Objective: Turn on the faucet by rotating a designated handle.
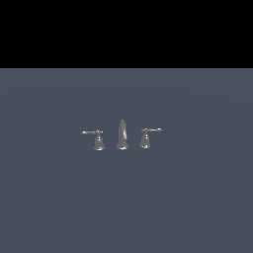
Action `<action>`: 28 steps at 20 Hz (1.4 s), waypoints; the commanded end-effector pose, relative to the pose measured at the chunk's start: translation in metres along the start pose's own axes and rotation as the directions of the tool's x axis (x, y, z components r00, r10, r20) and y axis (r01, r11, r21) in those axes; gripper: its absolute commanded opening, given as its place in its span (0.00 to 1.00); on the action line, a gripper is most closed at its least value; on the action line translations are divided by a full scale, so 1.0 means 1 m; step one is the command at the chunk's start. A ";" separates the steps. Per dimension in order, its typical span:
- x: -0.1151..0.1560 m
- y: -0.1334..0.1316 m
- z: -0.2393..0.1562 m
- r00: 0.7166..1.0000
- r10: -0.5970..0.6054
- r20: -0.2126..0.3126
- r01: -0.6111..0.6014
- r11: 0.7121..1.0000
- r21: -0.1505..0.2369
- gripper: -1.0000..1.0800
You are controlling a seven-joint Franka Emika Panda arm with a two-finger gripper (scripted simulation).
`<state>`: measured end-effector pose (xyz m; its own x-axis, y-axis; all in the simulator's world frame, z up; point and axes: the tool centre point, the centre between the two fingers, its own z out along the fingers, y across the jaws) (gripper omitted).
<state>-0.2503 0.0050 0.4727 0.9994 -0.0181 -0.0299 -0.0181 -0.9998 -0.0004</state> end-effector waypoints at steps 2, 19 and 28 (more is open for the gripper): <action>0.000 0.000 0.000 1.000 0.001 0.000 -0.001 1.000 0.000 0.00; 0.047 -0.016 0.056 0.979 0.204 -0.003 -0.204 0.979 0.005 0.00; 0.102 -0.023 0.117 0.908 0.419 -0.004 -0.419 0.908 0.011 0.00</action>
<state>-0.1605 0.0263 0.3640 0.9170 -0.3983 -0.0242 -0.3983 -0.9172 0.0017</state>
